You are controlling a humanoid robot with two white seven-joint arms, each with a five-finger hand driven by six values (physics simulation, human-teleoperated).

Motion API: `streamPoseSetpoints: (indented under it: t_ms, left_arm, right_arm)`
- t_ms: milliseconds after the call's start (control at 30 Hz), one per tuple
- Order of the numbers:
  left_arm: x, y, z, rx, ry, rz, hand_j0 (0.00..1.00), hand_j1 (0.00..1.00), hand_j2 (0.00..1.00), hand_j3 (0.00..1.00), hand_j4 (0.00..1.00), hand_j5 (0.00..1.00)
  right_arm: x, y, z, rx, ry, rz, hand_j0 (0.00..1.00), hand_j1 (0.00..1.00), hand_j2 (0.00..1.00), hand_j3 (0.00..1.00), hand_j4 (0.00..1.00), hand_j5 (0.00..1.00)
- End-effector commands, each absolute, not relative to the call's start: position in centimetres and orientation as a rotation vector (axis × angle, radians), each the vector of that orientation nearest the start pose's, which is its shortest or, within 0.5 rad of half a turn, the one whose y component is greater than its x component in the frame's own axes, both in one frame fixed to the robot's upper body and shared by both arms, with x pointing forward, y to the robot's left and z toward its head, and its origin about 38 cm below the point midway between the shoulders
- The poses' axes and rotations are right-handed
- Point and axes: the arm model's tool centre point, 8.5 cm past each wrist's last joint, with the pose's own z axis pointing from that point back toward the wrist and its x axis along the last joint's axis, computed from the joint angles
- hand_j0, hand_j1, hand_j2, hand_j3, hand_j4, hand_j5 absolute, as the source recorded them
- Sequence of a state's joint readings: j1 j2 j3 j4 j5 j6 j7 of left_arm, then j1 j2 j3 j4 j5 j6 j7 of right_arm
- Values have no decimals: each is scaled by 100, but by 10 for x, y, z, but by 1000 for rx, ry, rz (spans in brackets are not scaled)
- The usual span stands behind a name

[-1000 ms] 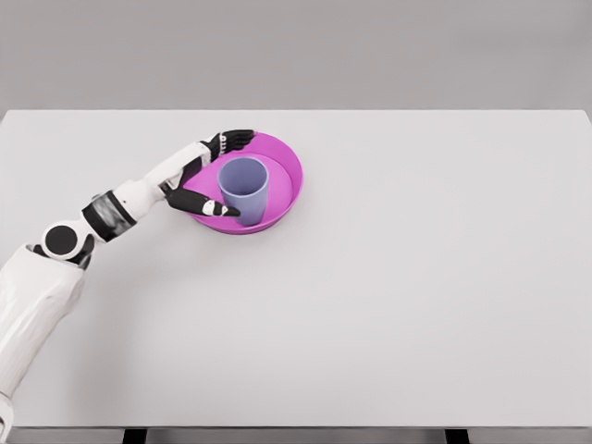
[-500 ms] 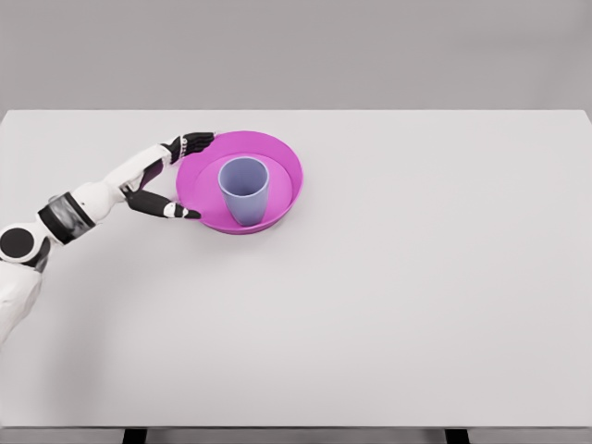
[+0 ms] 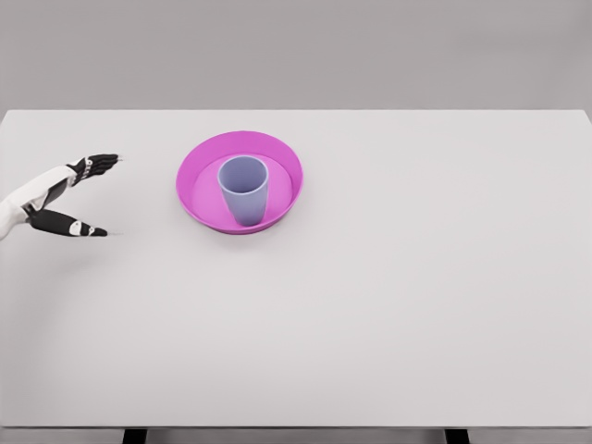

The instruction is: Flip the cup with left arm and place it on the plate

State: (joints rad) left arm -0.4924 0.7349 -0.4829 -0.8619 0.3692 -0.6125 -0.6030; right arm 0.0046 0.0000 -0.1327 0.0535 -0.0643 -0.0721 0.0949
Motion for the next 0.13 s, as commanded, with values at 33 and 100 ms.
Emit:
streamPoseSetpoints:
  t_ms: [33, 100]
  left_arm:
    - [429, 446, 119, 6, -1492, -1014, 100, 100, 100, 100, 100, 100]
    - [429, 446, 119, 8, -1491, -1013, 100, 100, 100, 100, 100, 100]
  right_arm:
    - [-13, -263, -261, 2, -31, -194, 100, 100, 100, 100, 100, 100]
    - [-13, -263, -261, 2, -31, -196, 100, 100, 100, 100, 100, 100]
